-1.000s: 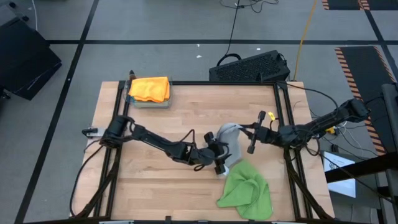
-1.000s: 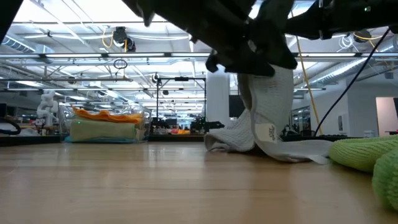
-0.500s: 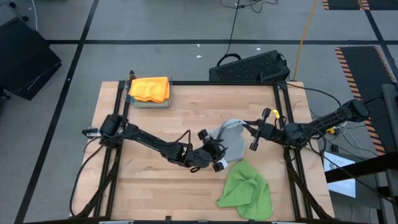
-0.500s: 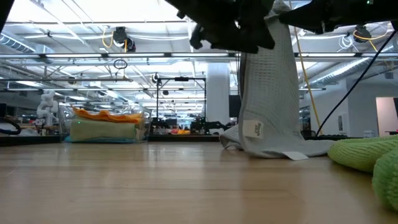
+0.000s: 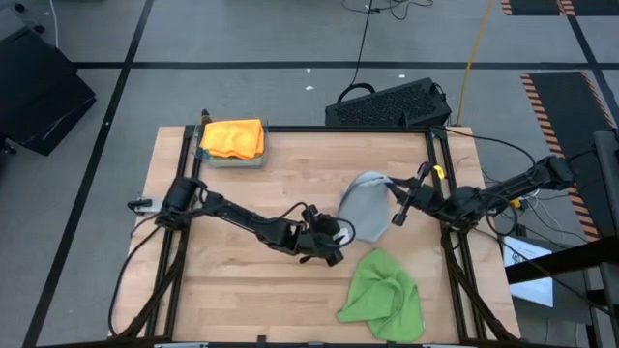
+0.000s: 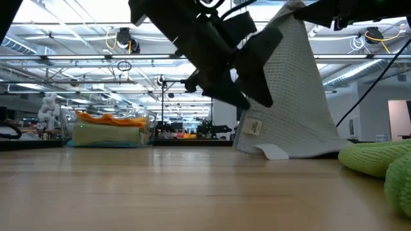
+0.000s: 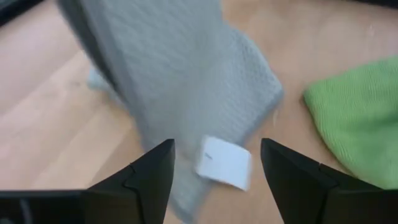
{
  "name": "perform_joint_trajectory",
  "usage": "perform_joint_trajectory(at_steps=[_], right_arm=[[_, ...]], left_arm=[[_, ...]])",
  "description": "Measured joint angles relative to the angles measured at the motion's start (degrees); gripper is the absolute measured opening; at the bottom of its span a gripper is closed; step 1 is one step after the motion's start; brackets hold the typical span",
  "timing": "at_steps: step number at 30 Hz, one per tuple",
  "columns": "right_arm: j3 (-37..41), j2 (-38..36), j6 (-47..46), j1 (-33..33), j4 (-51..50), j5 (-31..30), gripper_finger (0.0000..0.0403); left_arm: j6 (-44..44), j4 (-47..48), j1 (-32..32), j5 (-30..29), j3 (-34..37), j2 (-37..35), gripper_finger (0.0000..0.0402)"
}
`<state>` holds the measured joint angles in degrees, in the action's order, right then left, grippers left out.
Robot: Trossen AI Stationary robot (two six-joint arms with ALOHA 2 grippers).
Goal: Fold microfiber towels
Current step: Fold the gray microfiber cloth
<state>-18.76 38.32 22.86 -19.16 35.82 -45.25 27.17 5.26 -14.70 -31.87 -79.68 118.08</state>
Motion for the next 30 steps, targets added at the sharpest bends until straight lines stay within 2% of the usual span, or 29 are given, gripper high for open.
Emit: perform_joint_trajectory(at_steps=[4, 11, 13, 15, 18, 20, 22, 27, 28, 30], right_arm=[[0.0, -0.48, 0.36, 0.0, 0.25, 0.0, 0.0009], [0.0, -0.45, 0.08, -0.07, 0.38, 0.22, 0.0009], [0.0, -0.45, 0.19, -0.07, 0.38, 0.24, 0.0009], [0.0, -0.45, 0.35, -0.07, 0.38, 0.24, 0.0009], [0.0, -0.45, 0.36, -0.07, 0.38, 0.26, 0.0009], [0.0, -0.45, 0.36, -0.07, 0.38, 0.26, 0.0009], [0.0, -0.45, 0.57, -0.07, 0.38, 0.28, 0.0009], [0.0, -0.45, 0.08, -0.07, -0.06, 0.28, 0.0009], [0.0, -0.45, -0.65, -0.07, -0.7, 0.28, 0.0009], [0.0, -0.45, -2.87, -0.07, -2.34, 0.28, 0.001]], left_arm=[[-0.07, 0.69, 0.0, -1.45, -0.02, 1.46, 0.0241], [-5.22, 3.79, 1.23, -6.73, 0.27, 1.66, 0.0241], [-6.64, 4.0, 2.14, -6.55, 1.01, 1.66, 0.0241], [-6.56, 3.45, 3.77, -3.19, 2.16, 1.66, 0.0241], [-6.44, -2.75, 5.84, 6.05, 5.54, 1.66, 0.0236], [-8.08, -9.35, 6.16, 9.73, 7.76, 1.66, 0.0217], [-10.13, -13.78, 6.14, 10.8, 9.45, 1.64, 0.0184], [-11.27, -13.11, 6.39, 10.88, 11.82, 1.63, 0.0043], [-11.62, -12.74, 6.4, 10.95, 11.82, 1.41, 0.0022], [-11.62, -11.75, 6.31, 11.44, 11.8, 0.81, 0.0013]])
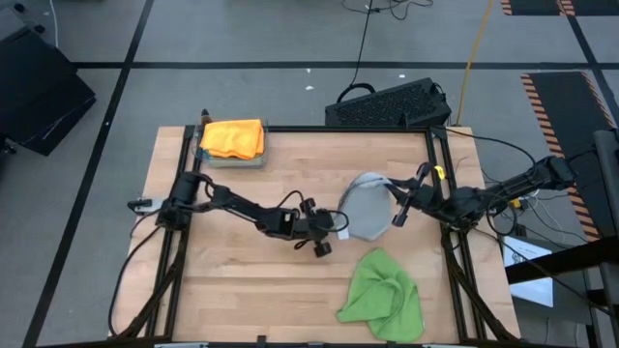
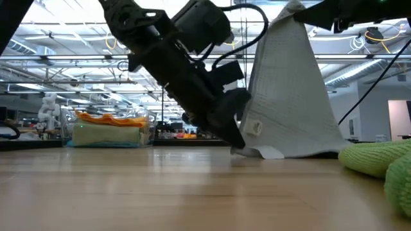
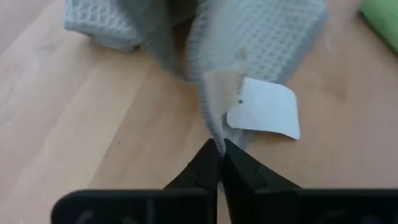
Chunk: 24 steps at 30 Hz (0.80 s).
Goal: Fold microfiber towels
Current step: Fold the gray microfiber cloth
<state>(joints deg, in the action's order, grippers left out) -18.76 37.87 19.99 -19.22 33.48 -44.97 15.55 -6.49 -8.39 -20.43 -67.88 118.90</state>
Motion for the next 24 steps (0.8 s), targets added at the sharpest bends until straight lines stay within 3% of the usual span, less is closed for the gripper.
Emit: perform_joint_trajectory(at_steps=[8, 10, 14, 18, 24], right_arm=[[0.0, 0.49, -17.02, 0.0, -14.59, 0.12, 0.0071], [0.0, 1.13, -21.72, 0.0, -19.49, 1.75, 0.0094], [0.14, 3.62, -31.58, -0.02, -27.53, 11.0, 0.0131], [2.66, 7.31, -38.67, -0.02, -28.39, 19.63, 0.0147], [4.74, 14.26, -37.05, -1.89, -27.7, 19.14, 0.015]], left_arm=[[-6.3, 8.12, -4.59, 1.91, -0.04, -10.68, 0.0007], [-9.25, 10.57, -6.51, -0.34, -0.04, -14.2, 0.0007], [-12.21, 15.44, -9.55, -8.24, -0.11, -20.43, 0.0004], [-10.43, 21.26, -11.51, -14.14, -0.11, -23.97, 0.0009], [-9.22, 24.47, -13.01, -15.61, -0.02, -24.15, 0.0004]])
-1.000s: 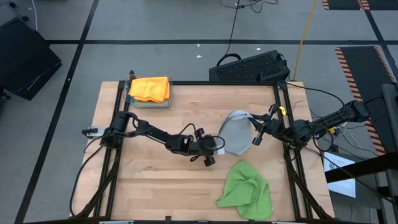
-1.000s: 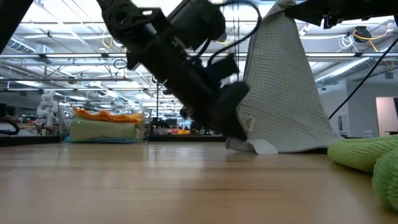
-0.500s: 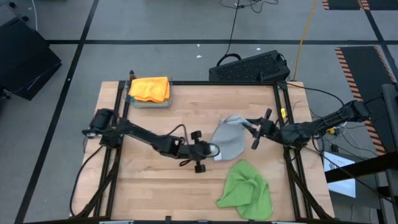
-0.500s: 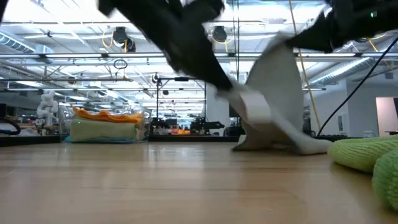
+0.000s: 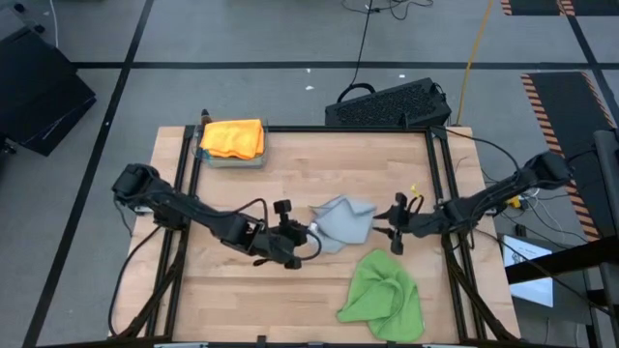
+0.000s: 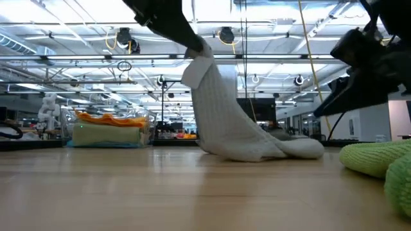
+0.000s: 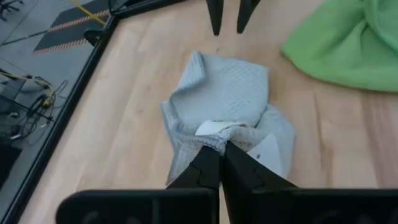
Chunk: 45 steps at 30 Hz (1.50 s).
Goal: Fold microfiber towels
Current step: Fold the gray microfiber cloth
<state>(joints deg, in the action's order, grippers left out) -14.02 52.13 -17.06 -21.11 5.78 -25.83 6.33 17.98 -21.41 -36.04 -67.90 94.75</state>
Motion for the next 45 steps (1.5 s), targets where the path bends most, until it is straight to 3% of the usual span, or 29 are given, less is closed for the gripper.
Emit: perform_joint_trajectory(at_steps=[6, 10, 18, 24, 34, 38, 43, 45], right_arm=[[-0.33, 6.64, 9.46, -1.17, 10.52, -7.39, 0.0161], [-1.11, 11.11, 14.42, 0.83, 13.47, -8.53, 0.0178], [-2.33, 20.66, 17.73, 7.17, 21.6, -3.65, 0.0173], [-2.34, 27.26, 20.56, 12.41, 27.37, 5.31, 0.0171], [-2.32, 35.15, 26.83, 15.52, 35.15, 5.01, 0.0166], [-2.84, 36.09, 27.27, 17.07, 35.14, 5.02, 0.0121], [-3.16, 36.09, 29.21, 17.86, 35.19, 4.99, 0.0016], [-3.15, 35.9, 29.42, 17.97, 35.38, 4.64, 0.0011]], left_arm=[[2.75, -0.09, 0.05, -0.08, -0.04, 0.56, 0.0011], [4.32, 0.02, 0.6, -0.28, -0.04, 0.56, 0.0005], [5.4, 0.4, 0.87, -0.23, -0.04, 0.56, 0.0012], [5.42, 0.47, 0.87, -0.02, -0.04, 0.56, 0.0005], [5.44, 0.77, 0.87, 0.03, -0.04, 0.55, 0.0005], [5.44, 0.91, 0.87, 0.05, -0.04, 0.56, 0.0009], [5.71, 1.87, 0.87, 0.18, -0.04, 0.56, 0.0008], [5.79, 2.08, 0.79, 0.2, -0.04, 0.56, 0.0004]])
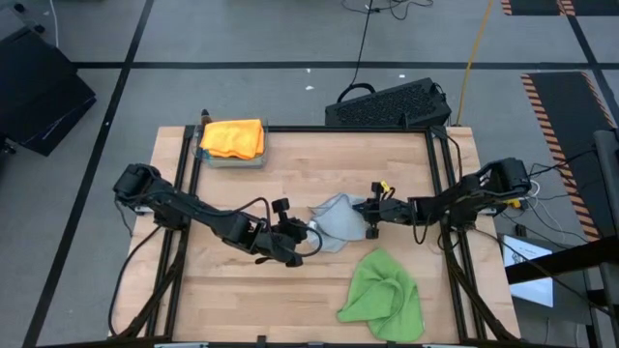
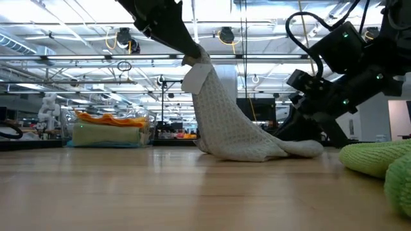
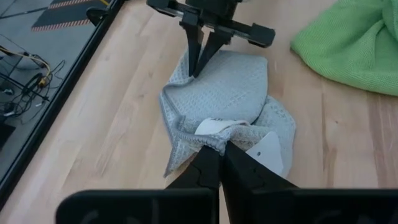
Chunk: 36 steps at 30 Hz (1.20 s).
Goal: Fold microfiber towels
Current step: Fold the gray microfiber cloth
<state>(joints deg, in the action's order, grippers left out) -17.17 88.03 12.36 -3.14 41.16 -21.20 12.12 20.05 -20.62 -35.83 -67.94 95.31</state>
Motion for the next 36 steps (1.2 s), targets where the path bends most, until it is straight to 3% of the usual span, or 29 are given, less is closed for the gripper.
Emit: perform_joint_trajectory(at_steps=[7, 15, 21, 30, 33, 36], right_arm=[[-2.82, -11.95, 0.25, -5.03, -5.92, -4.27, 0.0004], [-16.84, -28.16, 2.19, -18.42, -31.9, -20.19, 0.0002], [-27.74, -31.13, 10.06, -29.1, -37.64, -32.94, 0.0001], [-39.85, -30.41, 19.16, -43.06, -37.05, -44.86, 0.0001], [-42.32, -29.5, 20.77, -47.61, -35.31, -51.44, 0.0001], [-43.28, -29.36, 21.56, -50.09, -34.94, -56.82, 0.0]], left_arm=[[-4.4, -0.68, -0.64, -0.28, 0.0, -0.15, 0.0006], [-15.15, -3.74, -3.14, -4.38, -1.99, -0.87, 0.0008], [-23.87, -3.0, -7.23, -6.52, -8.22, -0.96, 0.0009], [-32.87, 1.97, -16.76, -6.86, -21.5, -0.96, 0.0009], [-30.81, 7.41, -19.08, -14.66, -25.02, -0.96, 0.001], [-22.75, 17.57, -19.54, -31.9, -26.54, -1.71, 0.001]])
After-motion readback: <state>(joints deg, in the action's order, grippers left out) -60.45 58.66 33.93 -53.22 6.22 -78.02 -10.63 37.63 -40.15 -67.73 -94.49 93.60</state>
